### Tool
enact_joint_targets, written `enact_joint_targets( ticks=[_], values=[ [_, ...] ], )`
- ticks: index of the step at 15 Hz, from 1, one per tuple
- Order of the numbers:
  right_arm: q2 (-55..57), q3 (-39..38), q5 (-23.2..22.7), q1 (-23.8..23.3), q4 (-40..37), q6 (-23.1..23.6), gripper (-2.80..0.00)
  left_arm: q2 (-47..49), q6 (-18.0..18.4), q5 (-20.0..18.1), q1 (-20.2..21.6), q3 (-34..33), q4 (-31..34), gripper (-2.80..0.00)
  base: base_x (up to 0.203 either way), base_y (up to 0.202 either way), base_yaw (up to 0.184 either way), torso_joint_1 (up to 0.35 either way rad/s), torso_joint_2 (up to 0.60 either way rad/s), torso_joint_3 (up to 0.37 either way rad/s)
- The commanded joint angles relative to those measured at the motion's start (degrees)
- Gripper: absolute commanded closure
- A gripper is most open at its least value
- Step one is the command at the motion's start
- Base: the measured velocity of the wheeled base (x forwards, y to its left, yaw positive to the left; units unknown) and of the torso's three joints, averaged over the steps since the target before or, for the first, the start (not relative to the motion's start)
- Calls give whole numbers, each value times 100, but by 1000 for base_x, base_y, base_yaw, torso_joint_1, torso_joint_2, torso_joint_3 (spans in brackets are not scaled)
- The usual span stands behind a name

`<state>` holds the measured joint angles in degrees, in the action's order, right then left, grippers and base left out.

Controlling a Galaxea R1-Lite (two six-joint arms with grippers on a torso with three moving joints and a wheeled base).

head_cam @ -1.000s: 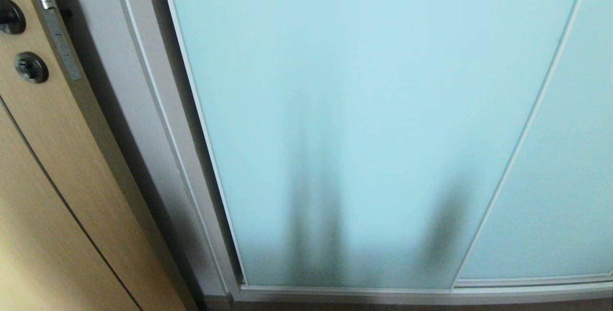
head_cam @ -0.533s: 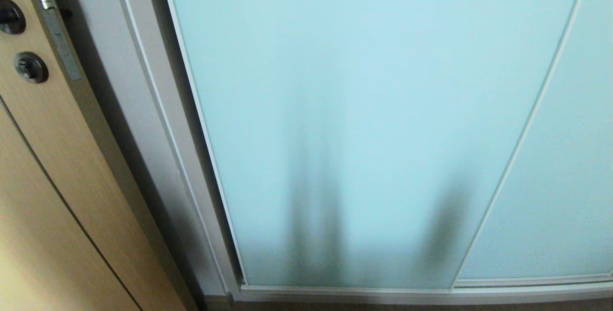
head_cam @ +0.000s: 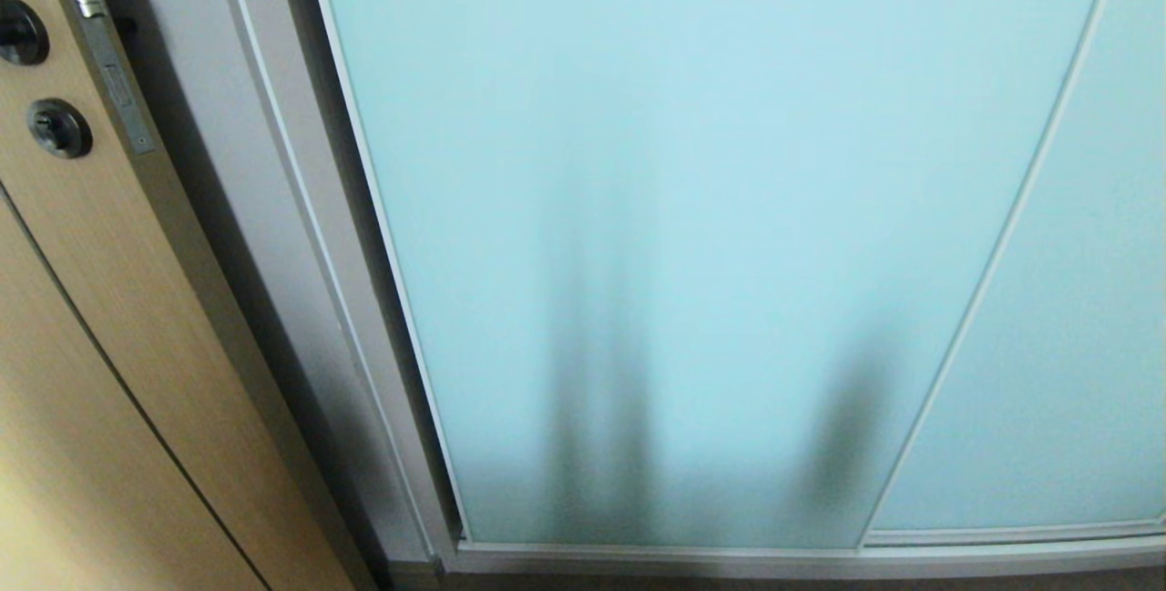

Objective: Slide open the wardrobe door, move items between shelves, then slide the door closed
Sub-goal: Open the door

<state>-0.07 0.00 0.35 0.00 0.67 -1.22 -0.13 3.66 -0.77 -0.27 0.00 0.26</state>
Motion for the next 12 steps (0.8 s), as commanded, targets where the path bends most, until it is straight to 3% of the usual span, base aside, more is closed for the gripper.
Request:
enact_joint_targets(
  ticks=[1,12],
  values=[
    [7,0,0,0,3,-1,0,13,3,-2,0,0,0,0,0,0,0,0,0,0],
    [7,0,0,-3,3,-1,0,13,3,-2,0,0,0,0,0,0,0,0,0,0]
  ],
)
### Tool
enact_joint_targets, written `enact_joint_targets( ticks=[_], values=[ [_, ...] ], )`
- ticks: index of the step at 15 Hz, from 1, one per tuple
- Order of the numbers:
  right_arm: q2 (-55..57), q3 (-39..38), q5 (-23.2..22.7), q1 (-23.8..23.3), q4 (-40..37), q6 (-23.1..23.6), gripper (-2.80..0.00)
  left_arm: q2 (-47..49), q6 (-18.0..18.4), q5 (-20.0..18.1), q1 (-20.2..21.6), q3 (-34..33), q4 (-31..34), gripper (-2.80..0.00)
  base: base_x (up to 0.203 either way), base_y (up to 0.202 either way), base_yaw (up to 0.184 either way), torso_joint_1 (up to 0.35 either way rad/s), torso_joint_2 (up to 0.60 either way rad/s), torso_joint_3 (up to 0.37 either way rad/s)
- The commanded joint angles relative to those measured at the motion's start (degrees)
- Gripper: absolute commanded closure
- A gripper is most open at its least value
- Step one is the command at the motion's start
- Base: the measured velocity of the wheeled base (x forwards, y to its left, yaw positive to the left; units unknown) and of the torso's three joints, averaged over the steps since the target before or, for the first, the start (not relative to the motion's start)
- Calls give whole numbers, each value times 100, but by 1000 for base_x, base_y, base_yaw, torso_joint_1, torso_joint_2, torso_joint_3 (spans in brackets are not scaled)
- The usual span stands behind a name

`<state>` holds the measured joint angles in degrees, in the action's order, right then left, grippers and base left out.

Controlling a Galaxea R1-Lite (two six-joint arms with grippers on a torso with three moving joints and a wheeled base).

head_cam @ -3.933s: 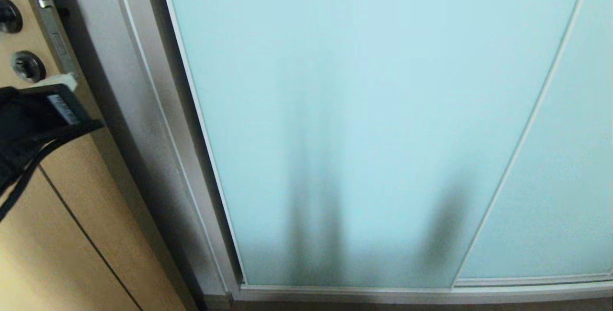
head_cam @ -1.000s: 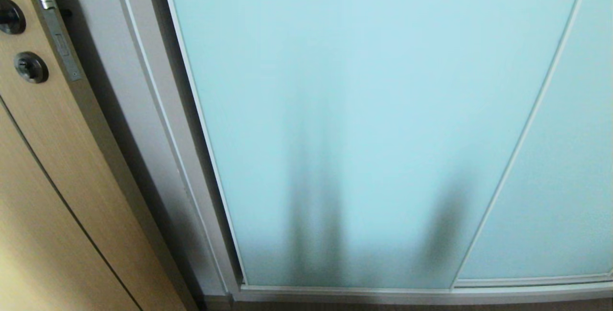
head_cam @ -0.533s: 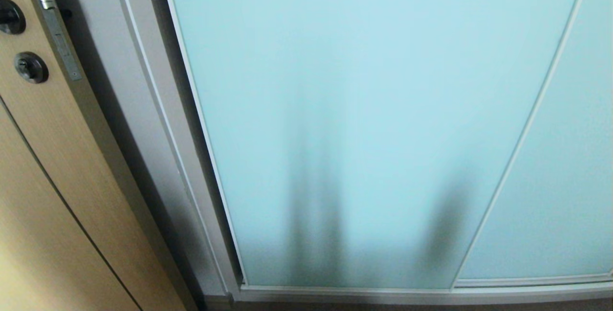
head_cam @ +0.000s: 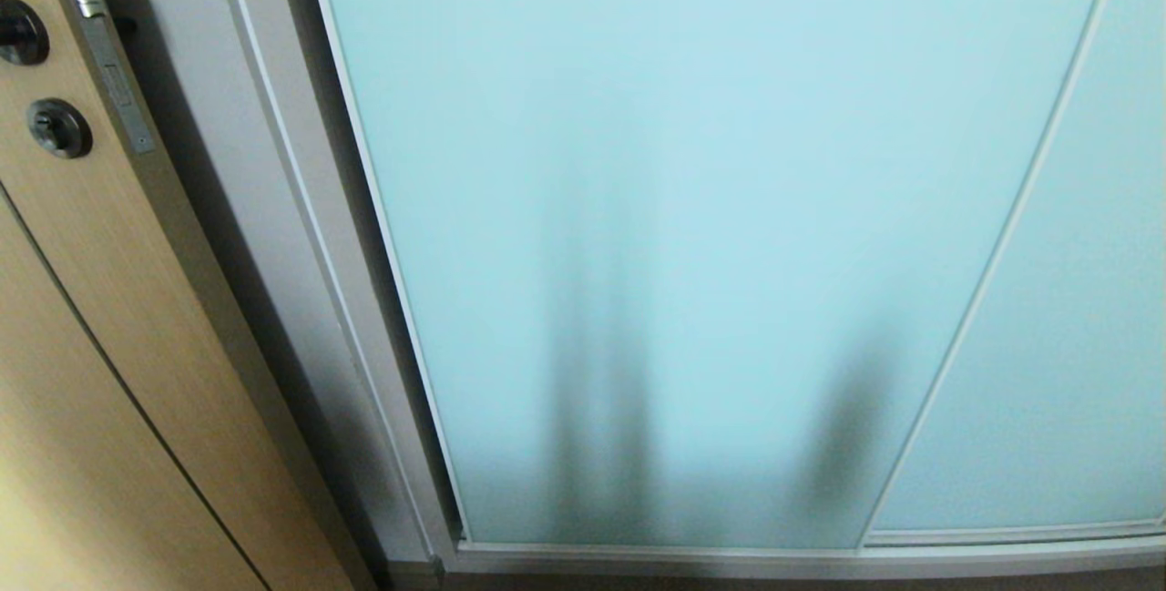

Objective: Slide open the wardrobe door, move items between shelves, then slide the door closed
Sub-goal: Open the door

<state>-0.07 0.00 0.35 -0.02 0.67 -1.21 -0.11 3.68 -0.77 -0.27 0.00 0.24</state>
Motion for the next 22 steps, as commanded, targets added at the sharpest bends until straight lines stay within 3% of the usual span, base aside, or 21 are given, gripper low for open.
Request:
enact_joint_targets(
  ticks=[1,9,11,15,18,22],
  values=[
    [7,0,1,2,4,-2,0,11,1,-2,0,0,2,0,0,0,0,0,0,0],
    [7,0,1,2,4,-2,0,20,-84,96,0,209,-8,0,0,0,0,0,0,0],
    [7,0,1,-3,4,-2,0,325,-67,159,0,1184,107,0,0,0,0,0,0,0],
    [7,0,1,-5,4,-2,0,2471,-126,465,-6,3194,60,0,0,0,0,0,0,0],
    [7,0,1,2,4,-2,0,4257,-169,793,-3,3966,-937,0,0,0,0,0,0,0],
    [7,0,1,2,4,-2,0,6337,-193,1174,0,4307,-2852,0,0,0,0,0,0,0]
  ],
)
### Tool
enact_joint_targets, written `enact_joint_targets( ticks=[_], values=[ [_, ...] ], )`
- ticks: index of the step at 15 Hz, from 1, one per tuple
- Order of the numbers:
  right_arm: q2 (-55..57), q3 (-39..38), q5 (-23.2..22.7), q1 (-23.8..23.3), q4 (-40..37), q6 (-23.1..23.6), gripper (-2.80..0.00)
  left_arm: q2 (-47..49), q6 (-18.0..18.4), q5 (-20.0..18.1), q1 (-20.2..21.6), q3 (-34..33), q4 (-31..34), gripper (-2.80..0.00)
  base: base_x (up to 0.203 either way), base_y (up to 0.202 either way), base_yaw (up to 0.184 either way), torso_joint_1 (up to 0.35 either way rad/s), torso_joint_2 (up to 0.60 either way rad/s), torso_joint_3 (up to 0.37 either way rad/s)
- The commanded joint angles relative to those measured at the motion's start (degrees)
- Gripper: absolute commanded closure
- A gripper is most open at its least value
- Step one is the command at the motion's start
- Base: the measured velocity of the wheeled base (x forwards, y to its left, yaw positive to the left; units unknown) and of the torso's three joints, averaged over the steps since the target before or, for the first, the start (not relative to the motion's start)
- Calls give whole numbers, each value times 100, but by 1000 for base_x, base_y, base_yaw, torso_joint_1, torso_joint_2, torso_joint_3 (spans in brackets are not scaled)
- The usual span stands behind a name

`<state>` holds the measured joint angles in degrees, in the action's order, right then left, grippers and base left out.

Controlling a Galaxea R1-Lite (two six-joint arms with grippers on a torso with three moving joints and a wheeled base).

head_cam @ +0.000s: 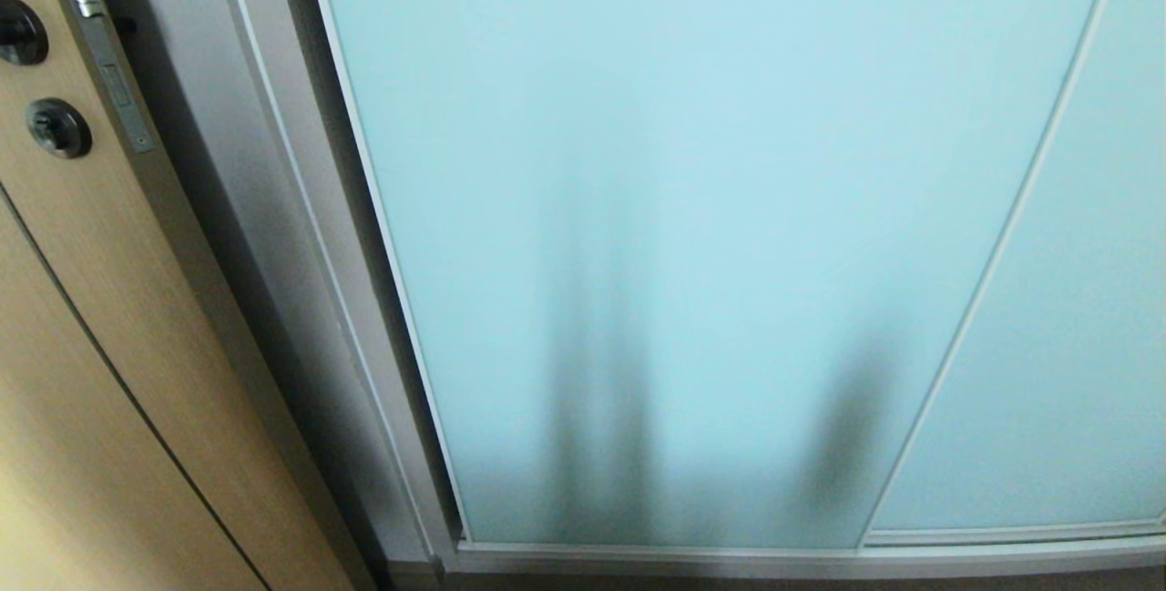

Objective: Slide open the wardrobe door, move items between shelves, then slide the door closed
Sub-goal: Open the door

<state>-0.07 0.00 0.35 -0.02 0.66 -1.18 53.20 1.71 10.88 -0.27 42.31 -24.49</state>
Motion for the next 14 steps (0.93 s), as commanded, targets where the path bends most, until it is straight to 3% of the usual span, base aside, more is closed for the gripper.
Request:
enact_joint_targets(
  ticks=[1,5,9,14],
  values=[
    [7,0,0,2,4,-5,0,1425,0,56,-1,137,-811,0,0,0,0,0,0,0],
    [7,0,0,2,4,-5,0,2458,6,72,-13,369,-2026,0,0,0,0,0,0,0],
    [7,0,0,2,4,-5,0,3260,29,19,-38,886,-2415,0,0,0,0,0,0,0],
    [7,0,0,2,4,-5,0,3885,20,-156,-58,978,-2545,0,0,0,0,0,0,0]
  ],
)
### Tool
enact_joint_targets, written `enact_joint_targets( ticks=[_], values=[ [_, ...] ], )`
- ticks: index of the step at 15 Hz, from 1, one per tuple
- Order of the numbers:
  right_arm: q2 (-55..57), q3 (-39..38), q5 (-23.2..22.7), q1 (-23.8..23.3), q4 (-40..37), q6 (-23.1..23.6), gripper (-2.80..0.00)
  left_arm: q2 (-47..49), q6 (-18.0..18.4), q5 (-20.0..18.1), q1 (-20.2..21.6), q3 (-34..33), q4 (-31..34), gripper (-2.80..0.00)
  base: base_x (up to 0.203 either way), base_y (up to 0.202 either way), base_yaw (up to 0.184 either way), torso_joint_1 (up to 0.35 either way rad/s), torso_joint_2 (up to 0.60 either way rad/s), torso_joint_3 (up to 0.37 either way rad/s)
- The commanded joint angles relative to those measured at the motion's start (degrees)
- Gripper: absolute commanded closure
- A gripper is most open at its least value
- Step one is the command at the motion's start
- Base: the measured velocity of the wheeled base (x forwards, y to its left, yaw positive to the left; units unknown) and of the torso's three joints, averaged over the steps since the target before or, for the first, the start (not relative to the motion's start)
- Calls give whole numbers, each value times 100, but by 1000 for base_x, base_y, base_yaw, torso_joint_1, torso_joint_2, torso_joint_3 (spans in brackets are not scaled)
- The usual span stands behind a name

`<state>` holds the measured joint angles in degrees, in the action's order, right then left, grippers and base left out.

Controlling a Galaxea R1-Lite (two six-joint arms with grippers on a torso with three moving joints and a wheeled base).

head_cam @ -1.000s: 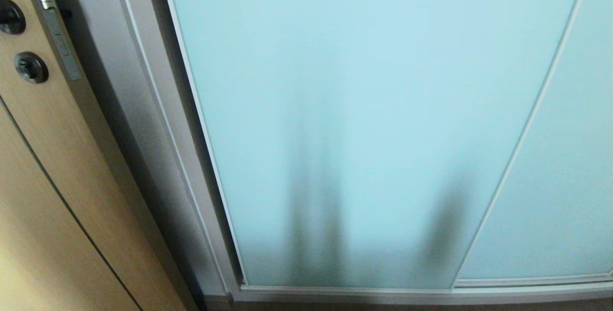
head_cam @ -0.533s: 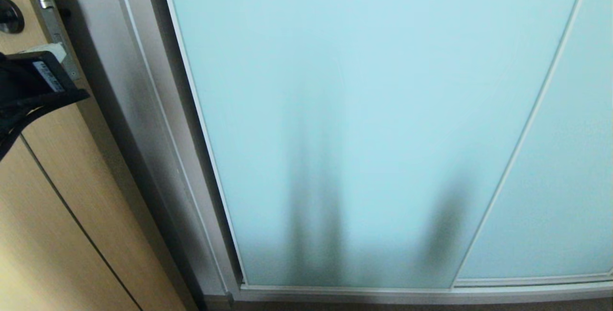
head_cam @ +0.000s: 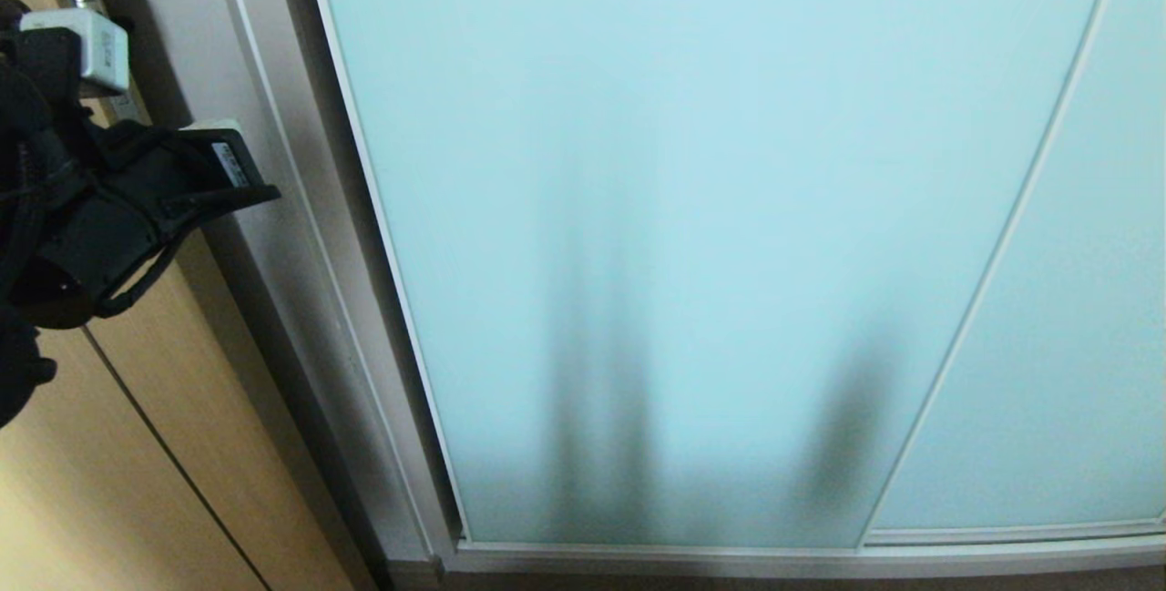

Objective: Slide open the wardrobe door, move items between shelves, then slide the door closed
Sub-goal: Open the door

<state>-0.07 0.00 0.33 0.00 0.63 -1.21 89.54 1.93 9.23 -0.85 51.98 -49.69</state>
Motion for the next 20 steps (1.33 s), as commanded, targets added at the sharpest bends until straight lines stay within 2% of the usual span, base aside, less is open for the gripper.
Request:
enact_joint_targets(
  ticks=[1,4,9,20],
  values=[
    [7,0,2,0,7,-2,0,386,-1,11,2,31,-150,0,0,0,0,0,0,0],
    [7,0,2,0,7,-2,0,811,23,52,5,284,-518,0,0,0,0,0,0,0],
    [7,0,2,0,7,-2,0,1149,53,32,6,481,-541,0,0,0,0,0,0,0],
    [7,0,2,0,7,-2,0,2155,86,35,6,1370,-664,0,0,0,0,0,0,0]
  ],
)
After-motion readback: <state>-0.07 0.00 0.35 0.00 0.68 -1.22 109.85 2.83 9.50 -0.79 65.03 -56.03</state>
